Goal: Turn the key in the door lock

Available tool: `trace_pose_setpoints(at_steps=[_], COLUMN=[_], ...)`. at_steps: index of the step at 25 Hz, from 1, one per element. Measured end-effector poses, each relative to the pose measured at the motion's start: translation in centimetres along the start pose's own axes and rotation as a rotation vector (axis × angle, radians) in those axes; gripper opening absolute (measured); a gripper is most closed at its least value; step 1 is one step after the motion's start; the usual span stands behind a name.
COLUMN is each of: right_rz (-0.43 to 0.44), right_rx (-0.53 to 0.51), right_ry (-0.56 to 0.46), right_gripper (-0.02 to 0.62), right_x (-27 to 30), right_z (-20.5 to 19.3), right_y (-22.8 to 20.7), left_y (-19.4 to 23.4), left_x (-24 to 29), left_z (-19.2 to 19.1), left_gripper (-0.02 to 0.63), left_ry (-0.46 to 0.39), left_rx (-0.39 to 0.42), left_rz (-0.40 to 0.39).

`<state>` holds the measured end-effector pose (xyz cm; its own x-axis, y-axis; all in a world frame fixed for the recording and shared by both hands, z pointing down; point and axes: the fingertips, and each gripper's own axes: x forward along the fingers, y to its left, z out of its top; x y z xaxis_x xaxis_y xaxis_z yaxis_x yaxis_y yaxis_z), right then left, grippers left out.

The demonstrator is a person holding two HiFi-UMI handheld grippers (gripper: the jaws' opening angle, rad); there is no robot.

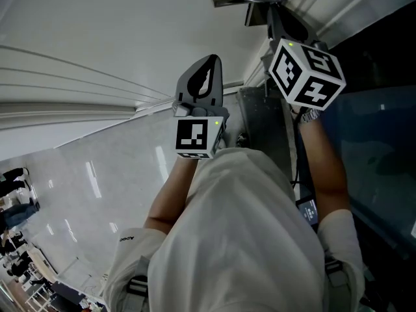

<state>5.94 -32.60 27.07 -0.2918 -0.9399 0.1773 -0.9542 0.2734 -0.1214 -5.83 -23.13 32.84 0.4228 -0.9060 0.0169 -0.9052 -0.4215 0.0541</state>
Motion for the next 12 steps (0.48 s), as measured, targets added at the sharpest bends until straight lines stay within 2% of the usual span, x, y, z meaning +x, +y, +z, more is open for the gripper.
trace_pose_setpoints(at_steps=[5,12], right_rz=[0.042,0.137], right_rx=[0.310,0.851], right_ry=[-0.022,-0.041], right_gripper=[0.009,0.009], right_x=[0.04,0.03], right_z=[-0.31,-0.67], right_y=[-0.70,-1.10], left_y=[0.04,0.23], left_x=[0.00,-0.41], left_z=[0.00,-0.01], left_gripper=[0.006,0.006], left_ry=[0.000,0.003], left_rx=[0.000,0.001], left_rz=[0.001,0.008])
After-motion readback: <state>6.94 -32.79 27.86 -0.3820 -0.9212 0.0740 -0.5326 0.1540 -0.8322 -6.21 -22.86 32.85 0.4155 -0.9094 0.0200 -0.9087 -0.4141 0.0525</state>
